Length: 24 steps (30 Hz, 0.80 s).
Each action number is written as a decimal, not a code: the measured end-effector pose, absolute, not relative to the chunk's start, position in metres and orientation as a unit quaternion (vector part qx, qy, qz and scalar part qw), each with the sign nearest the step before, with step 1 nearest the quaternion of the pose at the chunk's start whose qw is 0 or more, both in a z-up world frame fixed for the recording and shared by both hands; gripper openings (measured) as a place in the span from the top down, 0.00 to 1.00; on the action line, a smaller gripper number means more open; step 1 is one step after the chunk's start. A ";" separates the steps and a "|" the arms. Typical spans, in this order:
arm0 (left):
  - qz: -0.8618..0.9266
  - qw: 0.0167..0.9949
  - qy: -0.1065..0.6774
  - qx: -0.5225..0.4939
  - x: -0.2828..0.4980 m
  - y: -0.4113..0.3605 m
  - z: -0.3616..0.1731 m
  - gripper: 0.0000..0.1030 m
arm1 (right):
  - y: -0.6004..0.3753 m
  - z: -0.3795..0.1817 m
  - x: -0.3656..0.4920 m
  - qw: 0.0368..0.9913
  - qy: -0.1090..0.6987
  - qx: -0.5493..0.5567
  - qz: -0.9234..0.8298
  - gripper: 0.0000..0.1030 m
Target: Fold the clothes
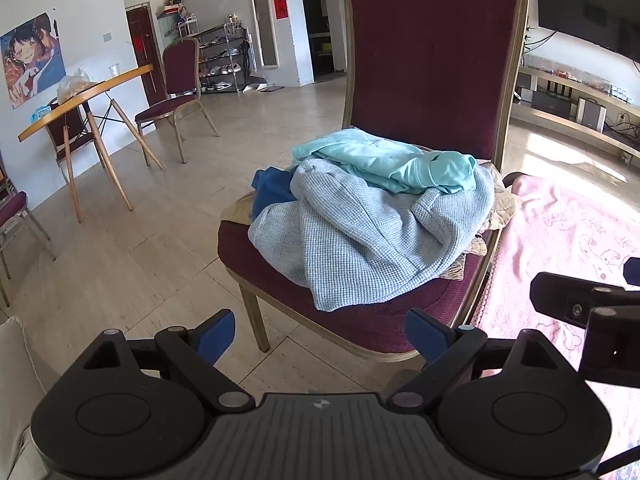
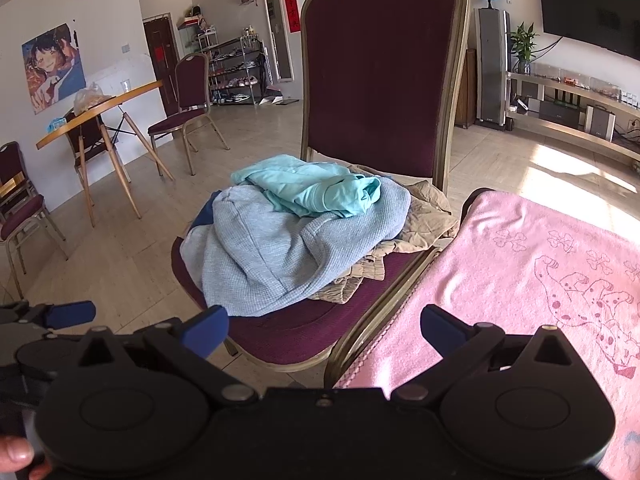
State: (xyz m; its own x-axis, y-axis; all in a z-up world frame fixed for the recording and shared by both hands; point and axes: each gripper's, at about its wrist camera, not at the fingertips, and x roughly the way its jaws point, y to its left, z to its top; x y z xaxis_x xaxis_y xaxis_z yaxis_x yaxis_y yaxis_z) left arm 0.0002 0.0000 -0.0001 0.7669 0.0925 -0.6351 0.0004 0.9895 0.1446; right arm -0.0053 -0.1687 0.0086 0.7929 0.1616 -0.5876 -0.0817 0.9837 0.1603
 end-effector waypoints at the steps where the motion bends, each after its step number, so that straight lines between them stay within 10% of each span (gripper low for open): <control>1: 0.025 0.937 0.341 0.069 0.000 0.000 0.000 0.10 | -0.169 0.008 -0.005 0.945 0.315 0.064 0.065 0.00; 24: 0.016 0.936 0.345 0.065 0.005 0.000 0.001 0.06 | -0.170 0.008 -0.004 0.937 0.336 0.069 0.063 0.00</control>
State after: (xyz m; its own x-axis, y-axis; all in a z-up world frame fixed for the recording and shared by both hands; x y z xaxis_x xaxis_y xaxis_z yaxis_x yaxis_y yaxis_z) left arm 0.0045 0.0000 0.0008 0.7618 0.0739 -0.6436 0.0154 0.9911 0.1320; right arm -0.0035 -0.1705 0.0075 0.7656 0.1651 -0.6218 -0.0725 0.9825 0.1716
